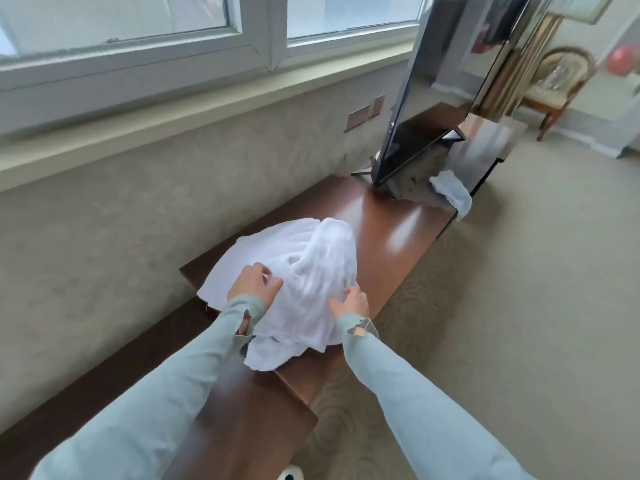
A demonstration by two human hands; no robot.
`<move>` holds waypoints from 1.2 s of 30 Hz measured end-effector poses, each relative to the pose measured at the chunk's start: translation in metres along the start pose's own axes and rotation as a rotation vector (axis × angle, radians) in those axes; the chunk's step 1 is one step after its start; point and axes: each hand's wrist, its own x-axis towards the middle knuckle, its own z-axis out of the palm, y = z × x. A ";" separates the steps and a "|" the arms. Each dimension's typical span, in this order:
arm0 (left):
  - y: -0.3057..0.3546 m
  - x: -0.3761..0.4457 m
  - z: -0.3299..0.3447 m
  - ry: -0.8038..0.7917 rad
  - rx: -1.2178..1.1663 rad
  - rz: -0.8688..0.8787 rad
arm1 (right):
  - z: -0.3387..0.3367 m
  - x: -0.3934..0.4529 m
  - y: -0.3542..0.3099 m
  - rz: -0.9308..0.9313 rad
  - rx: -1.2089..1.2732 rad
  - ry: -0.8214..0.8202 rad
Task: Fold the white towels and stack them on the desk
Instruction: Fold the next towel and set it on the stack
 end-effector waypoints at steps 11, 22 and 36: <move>0.014 0.028 0.015 -0.047 0.231 -0.044 | 0.004 0.044 -0.009 0.156 0.262 -0.137; 0.046 0.018 -0.004 -0.070 0.202 -0.175 | -0.031 0.037 -0.058 -0.161 0.483 -0.127; 0.024 -0.085 -0.083 -0.111 -1.156 -0.747 | -0.054 -0.079 -0.203 -0.423 0.958 -0.556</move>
